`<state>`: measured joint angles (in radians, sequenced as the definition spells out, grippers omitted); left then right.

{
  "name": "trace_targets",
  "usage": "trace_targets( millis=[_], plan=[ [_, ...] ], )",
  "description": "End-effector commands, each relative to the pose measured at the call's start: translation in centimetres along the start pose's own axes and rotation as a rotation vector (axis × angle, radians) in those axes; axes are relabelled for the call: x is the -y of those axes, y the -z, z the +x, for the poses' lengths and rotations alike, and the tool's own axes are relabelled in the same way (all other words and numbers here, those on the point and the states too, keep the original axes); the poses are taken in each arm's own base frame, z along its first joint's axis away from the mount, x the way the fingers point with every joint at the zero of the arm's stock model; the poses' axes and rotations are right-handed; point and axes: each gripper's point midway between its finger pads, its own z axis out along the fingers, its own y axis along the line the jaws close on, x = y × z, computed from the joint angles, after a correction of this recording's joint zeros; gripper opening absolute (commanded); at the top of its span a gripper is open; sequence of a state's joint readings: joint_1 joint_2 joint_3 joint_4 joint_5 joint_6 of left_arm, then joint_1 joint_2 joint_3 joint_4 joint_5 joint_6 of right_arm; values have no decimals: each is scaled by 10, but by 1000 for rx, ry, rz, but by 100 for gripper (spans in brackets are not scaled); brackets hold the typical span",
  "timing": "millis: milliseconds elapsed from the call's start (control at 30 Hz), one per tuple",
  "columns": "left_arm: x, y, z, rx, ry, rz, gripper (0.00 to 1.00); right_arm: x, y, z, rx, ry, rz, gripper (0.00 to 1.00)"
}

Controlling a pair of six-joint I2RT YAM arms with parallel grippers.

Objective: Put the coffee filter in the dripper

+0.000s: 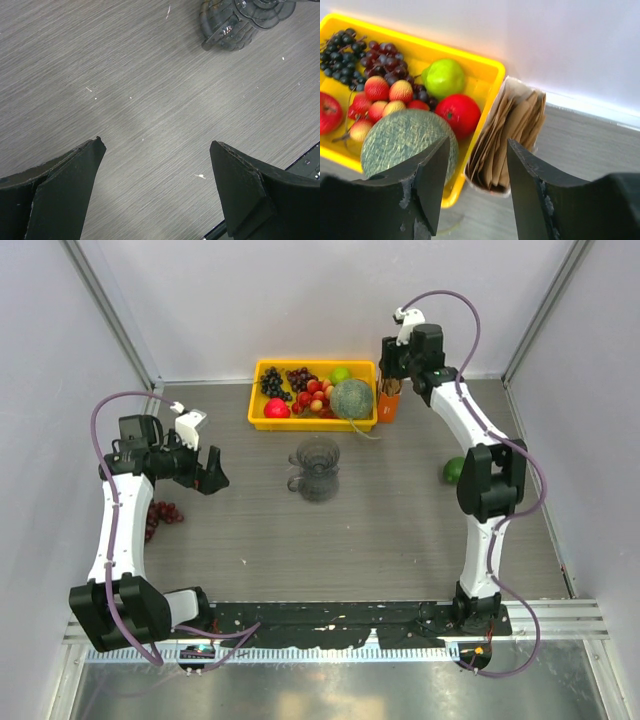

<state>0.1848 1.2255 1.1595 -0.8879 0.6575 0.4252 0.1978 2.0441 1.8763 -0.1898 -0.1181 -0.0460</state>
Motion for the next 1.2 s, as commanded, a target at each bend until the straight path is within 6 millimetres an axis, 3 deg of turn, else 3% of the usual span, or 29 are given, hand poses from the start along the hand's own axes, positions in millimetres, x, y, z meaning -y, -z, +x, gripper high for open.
trace_targets(
  millis=[0,33,67,233,967,1167],
  plan=[
    [3,7,-18,57,-20,9,99,13,-19,-42,97,24,80,54],
    [3,7,-18,56,-22,9,99,16,-29,-34,83,29,89,51],
    [3,7,-18,53,-18,9,99,17,-30,-41,96,39,94,49],
    [1,4,-15,46,-11,10,99,22,-48,-33,93,63,109,41],
    [-6,0,-19,39,-9,1,99,20,-75,-20,80,81,102,41],
    [-7,-4,-18,35,-6,10,99,16,-80,-17,78,88,96,34]
  ],
)
